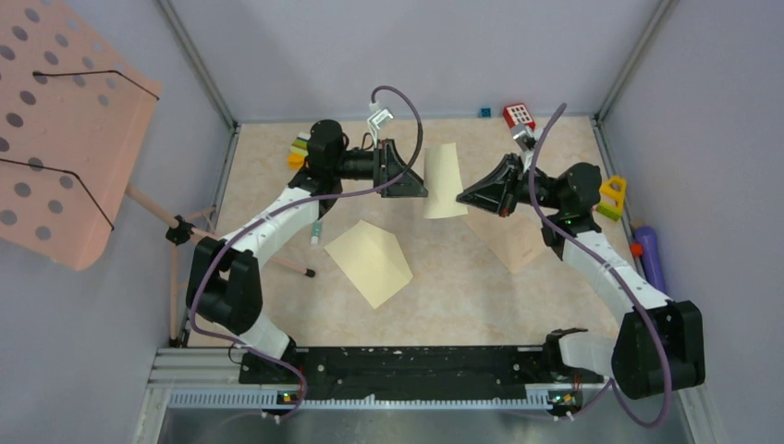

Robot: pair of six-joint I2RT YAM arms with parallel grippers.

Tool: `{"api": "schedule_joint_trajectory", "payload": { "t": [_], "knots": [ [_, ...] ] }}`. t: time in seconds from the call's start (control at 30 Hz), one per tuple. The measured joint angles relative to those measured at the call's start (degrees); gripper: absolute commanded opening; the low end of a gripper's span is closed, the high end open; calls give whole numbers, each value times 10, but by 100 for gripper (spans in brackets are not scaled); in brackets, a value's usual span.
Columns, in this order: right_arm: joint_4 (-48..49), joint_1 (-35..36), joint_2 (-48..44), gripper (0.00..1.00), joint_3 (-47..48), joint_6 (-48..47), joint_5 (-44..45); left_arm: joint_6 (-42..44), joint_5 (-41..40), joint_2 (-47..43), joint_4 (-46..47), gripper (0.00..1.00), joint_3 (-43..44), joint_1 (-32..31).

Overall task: Place the letter into the envelope and seal it
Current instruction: Fold the letter.

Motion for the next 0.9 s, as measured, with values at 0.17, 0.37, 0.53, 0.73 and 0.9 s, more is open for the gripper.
{"api": "schedule_joint_trajectory", "payload": {
  "t": [0.17, 0.37, 0.53, 0.73, 0.9],
  "knots": [
    [20, 0, 4, 0, -3, 16, -1, -5, 0, 2, 12, 98, -5, -1],
    [57, 0, 3, 0, -13, 44, -4, 27, -6, 13, -18, 98, -5, -1],
    [86, 0, 3, 0, -17, 64, -7, 22, -6, 34, -21, 98, -5, -1],
    [107, 0, 2, 0, -32, 72, -7, -58, 11, 45, 63, 98, -7, -3],
    [107, 0, 9, 0, -35, 68, -6, -117, 27, 46, 140, 98, -8, -16]
  ]
}}
